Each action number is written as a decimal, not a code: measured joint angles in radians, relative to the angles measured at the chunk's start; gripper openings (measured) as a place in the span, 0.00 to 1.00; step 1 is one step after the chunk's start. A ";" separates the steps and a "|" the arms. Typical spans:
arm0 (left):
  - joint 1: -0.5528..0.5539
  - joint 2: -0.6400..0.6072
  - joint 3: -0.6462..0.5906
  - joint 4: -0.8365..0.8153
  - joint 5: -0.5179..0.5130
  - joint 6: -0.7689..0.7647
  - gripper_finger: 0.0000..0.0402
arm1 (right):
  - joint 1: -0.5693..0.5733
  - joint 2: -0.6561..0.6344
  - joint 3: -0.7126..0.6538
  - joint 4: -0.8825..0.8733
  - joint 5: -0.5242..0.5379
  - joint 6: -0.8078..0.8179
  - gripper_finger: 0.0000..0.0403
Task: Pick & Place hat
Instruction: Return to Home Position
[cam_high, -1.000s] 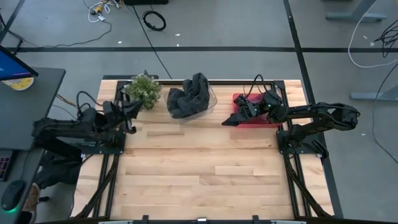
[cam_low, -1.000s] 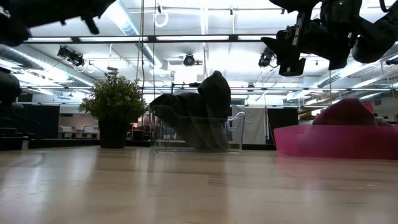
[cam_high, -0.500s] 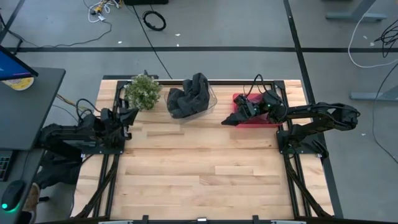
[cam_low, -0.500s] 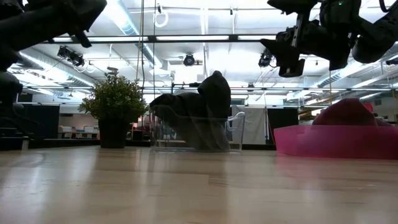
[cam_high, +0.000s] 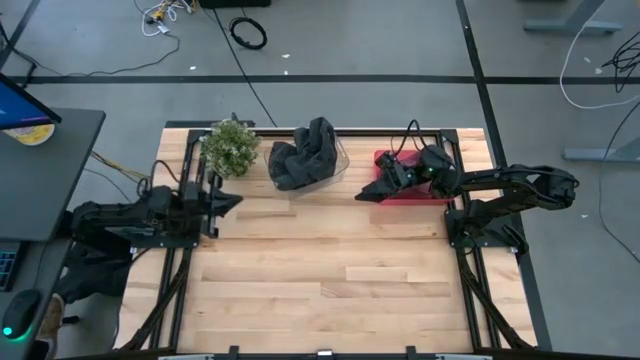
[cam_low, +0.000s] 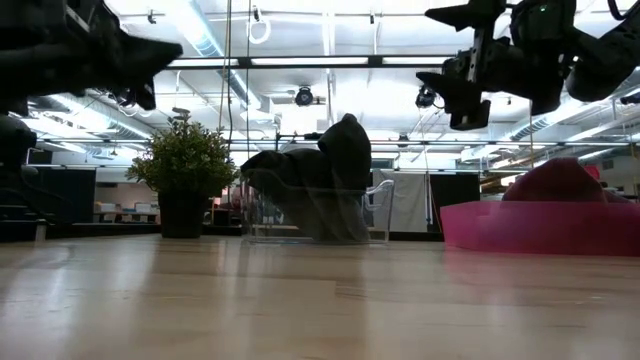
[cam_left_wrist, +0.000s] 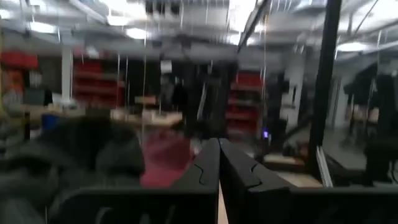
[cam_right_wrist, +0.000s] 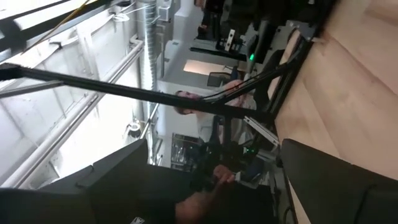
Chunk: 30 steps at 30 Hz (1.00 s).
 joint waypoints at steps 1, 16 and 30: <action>0.000 0.000 0.000 -0.025 0.002 -0.008 0.01 | 0.000 0.000 0.000 -0.010 0.000 0.000 0.92; 0.002 0.000 0.002 -0.270 0.058 -0.021 0.01 | 0.000 0.000 0.000 -0.075 0.036 -0.015 0.92; 0.013 0.008 0.000 -0.255 0.042 -0.044 0.01 | -0.006 -0.013 0.000 0.003 0.023 -0.060 0.66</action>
